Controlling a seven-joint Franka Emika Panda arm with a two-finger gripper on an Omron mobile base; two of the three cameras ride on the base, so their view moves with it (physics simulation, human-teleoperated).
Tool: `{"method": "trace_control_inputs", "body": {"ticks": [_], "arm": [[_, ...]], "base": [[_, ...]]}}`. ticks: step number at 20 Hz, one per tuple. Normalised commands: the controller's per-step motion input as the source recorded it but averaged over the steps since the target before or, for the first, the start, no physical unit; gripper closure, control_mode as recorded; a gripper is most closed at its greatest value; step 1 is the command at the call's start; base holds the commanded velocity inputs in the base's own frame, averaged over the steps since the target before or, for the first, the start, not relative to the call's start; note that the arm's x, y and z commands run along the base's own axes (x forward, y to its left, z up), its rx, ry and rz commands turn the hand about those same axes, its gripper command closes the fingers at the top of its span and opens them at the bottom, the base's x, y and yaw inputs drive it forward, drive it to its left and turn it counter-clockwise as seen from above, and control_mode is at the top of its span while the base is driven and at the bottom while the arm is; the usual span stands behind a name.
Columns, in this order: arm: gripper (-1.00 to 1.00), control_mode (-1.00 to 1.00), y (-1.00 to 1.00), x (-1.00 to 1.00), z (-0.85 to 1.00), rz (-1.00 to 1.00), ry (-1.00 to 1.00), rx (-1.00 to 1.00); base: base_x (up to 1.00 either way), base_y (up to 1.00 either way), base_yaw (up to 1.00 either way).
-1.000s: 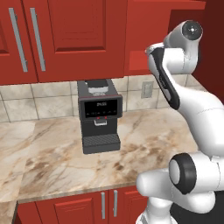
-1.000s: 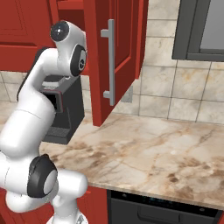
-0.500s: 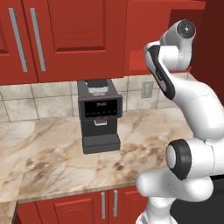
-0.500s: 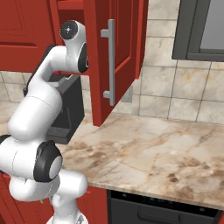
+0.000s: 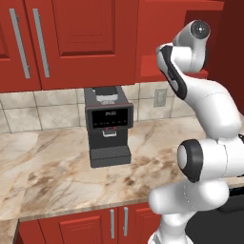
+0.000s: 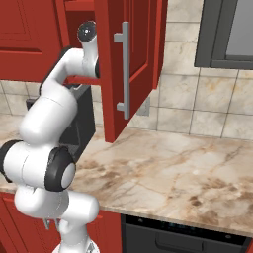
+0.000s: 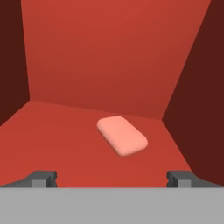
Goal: Locate and retrieve the bar soap and bar soap from the cabinet. Place them next to the sink.
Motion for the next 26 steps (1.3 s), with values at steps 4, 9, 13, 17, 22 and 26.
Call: {"method": "trace_control_inputs", "body": {"ticks": [4,9,13,17,22,26], "arm": [[-1.00,-1.00,-0.11,0.18,-0.08,0.00,0.01,0.00],[-1.00,-1.00,-0.03,0.16,-0.22,0.00,0.03,0.00],[-1.00,-1.00,0.00,0.17,-0.20,0.01,0.02,0.00],[-1.00,-1.00,0.00,0.29,0.00,0.03,0.00,0.00],[-1.00,-1.00,-0.03,0.28,0.00,0.03,0.00,0.00],[-1.00,-1.00,-0.12,0.20,0.00,0.00,0.00,0.00]], "base": [[0.00,0.00,0.00],[0.00,0.00,0.00],[0.00,0.00,0.00],[0.00,0.00,0.00],[0.00,0.00,0.00],[0.00,0.00,0.00]]}}
